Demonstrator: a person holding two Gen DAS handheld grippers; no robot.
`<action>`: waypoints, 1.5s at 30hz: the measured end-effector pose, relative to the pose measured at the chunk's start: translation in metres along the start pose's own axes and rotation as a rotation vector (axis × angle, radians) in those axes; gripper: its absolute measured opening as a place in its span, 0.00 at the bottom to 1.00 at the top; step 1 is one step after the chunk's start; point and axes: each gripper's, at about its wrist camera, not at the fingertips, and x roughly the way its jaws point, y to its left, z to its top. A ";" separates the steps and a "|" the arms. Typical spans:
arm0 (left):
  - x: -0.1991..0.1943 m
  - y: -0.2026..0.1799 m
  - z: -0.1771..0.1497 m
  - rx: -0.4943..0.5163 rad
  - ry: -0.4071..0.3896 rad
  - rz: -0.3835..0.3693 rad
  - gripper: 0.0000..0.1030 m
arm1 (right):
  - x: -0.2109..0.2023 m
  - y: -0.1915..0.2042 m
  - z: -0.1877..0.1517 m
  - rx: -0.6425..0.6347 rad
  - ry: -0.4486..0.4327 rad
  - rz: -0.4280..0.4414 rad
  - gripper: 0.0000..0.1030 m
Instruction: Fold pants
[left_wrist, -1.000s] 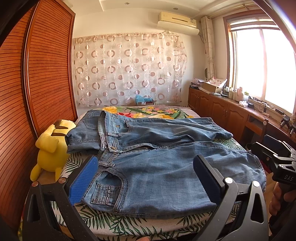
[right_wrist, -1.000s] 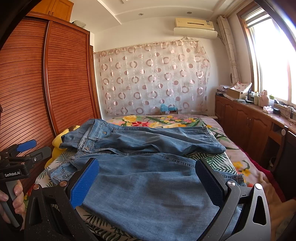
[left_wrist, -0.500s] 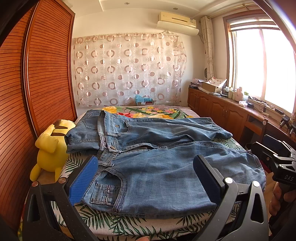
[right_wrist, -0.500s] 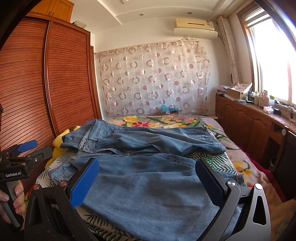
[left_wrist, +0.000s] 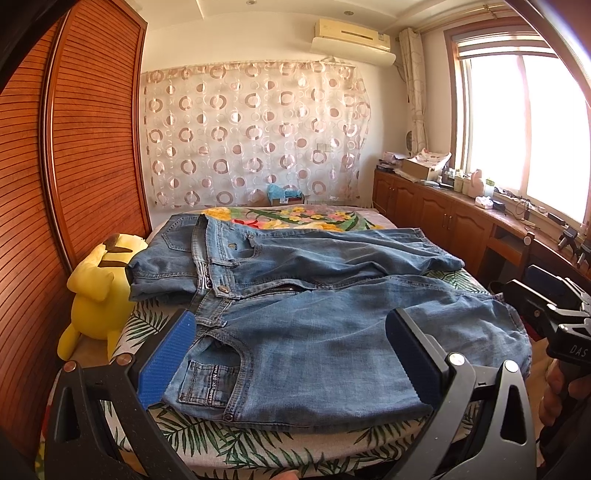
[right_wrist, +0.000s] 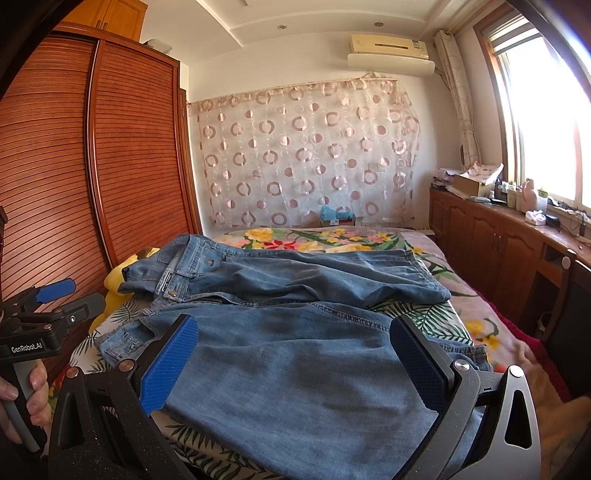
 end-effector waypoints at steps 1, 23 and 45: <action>0.002 0.002 -0.001 -0.003 0.006 0.001 1.00 | 0.001 0.000 0.000 -0.001 0.004 -0.003 1.00; 0.054 0.072 -0.048 -0.063 0.181 0.025 1.00 | 0.016 -0.006 -0.006 -0.004 0.099 -0.042 1.00; 0.068 0.137 -0.091 -0.181 0.287 0.040 0.73 | 0.004 -0.045 -0.013 -0.016 0.246 -0.213 1.00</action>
